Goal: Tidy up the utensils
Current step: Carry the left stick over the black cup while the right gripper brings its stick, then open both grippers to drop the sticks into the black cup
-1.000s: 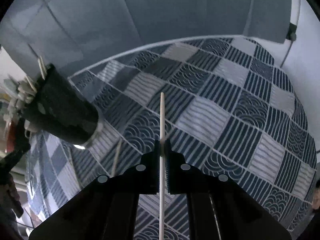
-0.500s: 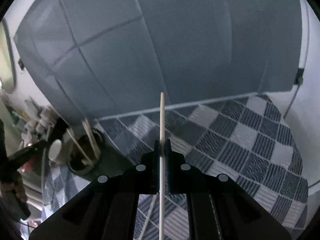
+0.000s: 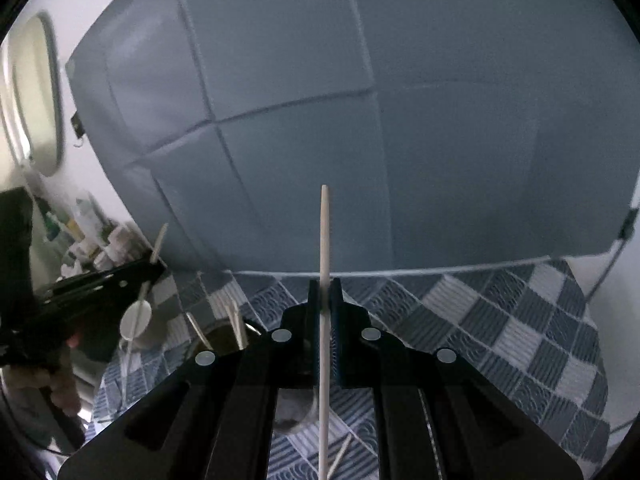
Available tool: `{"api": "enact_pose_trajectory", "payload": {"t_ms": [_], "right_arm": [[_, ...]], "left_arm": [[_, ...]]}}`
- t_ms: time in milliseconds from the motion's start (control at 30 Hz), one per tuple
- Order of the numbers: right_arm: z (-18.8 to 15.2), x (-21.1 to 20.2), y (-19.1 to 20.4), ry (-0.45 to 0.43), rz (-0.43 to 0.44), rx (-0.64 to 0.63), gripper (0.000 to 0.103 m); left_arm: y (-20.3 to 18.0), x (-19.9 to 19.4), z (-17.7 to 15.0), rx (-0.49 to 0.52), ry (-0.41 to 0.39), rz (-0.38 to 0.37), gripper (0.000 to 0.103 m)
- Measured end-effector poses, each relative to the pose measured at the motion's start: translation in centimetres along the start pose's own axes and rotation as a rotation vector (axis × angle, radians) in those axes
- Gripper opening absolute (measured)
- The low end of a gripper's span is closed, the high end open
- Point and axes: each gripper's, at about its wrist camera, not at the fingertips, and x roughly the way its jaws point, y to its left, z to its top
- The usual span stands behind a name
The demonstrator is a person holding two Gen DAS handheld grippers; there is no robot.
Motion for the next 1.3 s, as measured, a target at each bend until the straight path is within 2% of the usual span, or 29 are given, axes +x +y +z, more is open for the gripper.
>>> {"api": "enact_pose_trajectory", "payload": {"t_ms": [233,400,633,733,833,1033,1300], "right_arm": [[1.2,2.2,2.3,-0.011,0.057,-0.065,0.005],[1.6,3.5,3.1,-0.062,0.161,-0.053,0.005],[1.6,4.3,3.6,-0.172,0.277,-0.016,0.005],[1.2,5.1,3.9,-0.195,0.307,-0.02,0.005],[0.2,6.1,4.0,-0.198,0.302,-0.02,0.005],[-2.3,8.1,3.7,-0.139,0.295,0.007,0.005],[-3.7,8.2,3.3,-0.105,0.269,0.015,0.007]], "left_arm": [[-0.6,1.4,1.6,-0.009,-0.021,-0.056,0.005],[-0.5,2.6,2.2,-0.036,-0.044,-0.095,0.005],[-0.2,3.2,1.7,-0.057,-0.174,-0.134,0.005],[0.0,3.9,1.0,-0.059,-0.201,-0.144,0.005],[0.5,5.0,0.4,-0.084,-0.195,-0.156,0.005],[0.7,5.6,-1.4,-0.102,-0.203,-0.183,0.005],[0.8,5.2,-3.3,-0.1,-0.2,-0.195,0.005]]}}
